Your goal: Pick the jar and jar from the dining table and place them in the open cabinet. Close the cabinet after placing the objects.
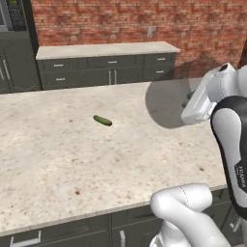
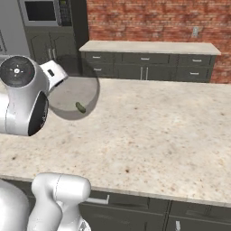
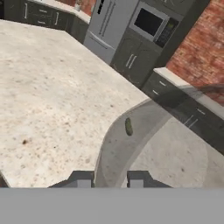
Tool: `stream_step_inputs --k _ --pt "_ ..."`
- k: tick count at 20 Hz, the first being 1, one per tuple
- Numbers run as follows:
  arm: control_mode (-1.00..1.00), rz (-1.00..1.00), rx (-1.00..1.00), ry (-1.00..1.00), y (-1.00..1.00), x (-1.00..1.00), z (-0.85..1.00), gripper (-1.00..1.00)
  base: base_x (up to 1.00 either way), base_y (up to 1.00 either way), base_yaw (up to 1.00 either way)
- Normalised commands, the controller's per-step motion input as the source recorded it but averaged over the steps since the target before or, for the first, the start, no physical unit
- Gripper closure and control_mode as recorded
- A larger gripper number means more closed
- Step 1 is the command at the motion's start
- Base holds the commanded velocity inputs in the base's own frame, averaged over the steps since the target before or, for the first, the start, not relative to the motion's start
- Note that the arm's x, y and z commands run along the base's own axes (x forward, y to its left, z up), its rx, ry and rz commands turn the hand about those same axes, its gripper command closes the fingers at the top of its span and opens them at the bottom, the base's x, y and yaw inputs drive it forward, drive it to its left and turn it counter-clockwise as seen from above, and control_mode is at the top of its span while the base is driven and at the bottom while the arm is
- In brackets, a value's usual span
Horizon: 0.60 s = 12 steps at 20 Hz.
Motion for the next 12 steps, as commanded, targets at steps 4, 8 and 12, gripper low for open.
stream_step_inputs --k 4,8,12 --pt "-1.0 0.01 -0.01 -0.2 0.0 -0.81 0.2 1.0 0.0 0.0 0.0" --pt "-1.0 0.01 0.0 -0.08 0.0 -0.59 0.01 1.0 0.0 0.0 0.0" --pt "-1.0 0.03 0.0 -0.04 0.0 -0.51 0.0 1.0 0.0 0.0 0.0"
